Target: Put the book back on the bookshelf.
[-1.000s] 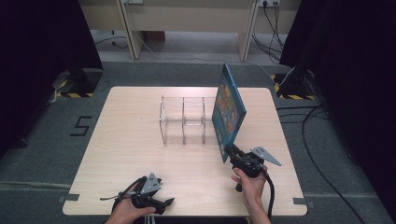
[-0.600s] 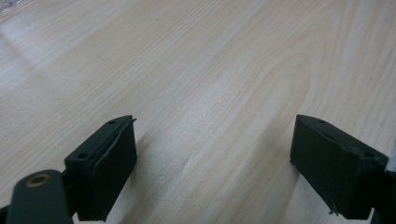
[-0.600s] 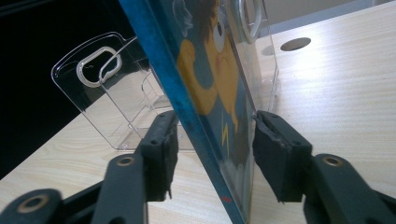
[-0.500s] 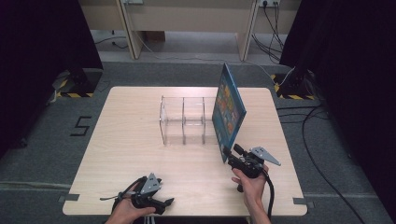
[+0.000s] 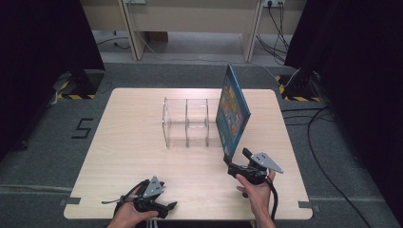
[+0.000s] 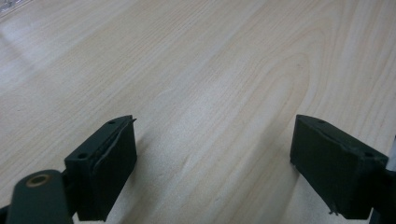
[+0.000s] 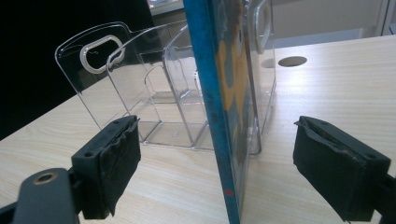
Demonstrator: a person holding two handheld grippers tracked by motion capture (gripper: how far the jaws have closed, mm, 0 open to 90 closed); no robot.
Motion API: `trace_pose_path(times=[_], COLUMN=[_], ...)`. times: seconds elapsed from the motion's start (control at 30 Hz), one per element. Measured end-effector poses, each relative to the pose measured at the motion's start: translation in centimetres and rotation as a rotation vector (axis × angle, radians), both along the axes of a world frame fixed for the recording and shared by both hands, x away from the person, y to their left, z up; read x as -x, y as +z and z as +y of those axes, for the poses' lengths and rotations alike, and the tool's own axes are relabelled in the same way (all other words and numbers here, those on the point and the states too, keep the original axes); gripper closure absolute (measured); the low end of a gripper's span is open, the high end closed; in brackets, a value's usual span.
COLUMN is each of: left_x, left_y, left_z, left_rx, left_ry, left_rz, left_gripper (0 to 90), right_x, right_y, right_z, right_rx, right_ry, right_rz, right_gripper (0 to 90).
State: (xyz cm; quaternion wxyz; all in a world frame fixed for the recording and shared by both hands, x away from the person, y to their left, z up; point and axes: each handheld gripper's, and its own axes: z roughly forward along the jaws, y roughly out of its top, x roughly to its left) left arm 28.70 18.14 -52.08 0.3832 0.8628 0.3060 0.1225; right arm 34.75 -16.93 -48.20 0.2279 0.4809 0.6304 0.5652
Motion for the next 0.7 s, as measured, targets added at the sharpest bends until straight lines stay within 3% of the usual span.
trace_pose_path(times=[0.2,0.37,0.57,0.7], left_x=[0.0,0.0,0.0,0.0], left_y=[0.0,0.0,0.0,0.0], left_z=[0.0,0.0,0.0,0.0], left_rx=[0.001,0.001,0.001,0.000], left_ry=[-0.001,-0.002,-0.002,-0.003], left_rz=[-0.001,-0.001,-0.001,-0.001], left_gripper=[13.6,13.6,13.6,13.6], right_x=[0.5,1.1,2.0,2.4], right_y=[0.0,0.4,0.9,0.9], right_z=[-0.2,0.1,-0.3,-0.5], right_rx=[0.029,0.069,0.045,0.032], right_ry=[0.054,0.069,0.067,0.080], right_rz=[0.011,-0.009,-0.029,-0.009], right_gripper=[15.5,15.7,17.2,16.1])
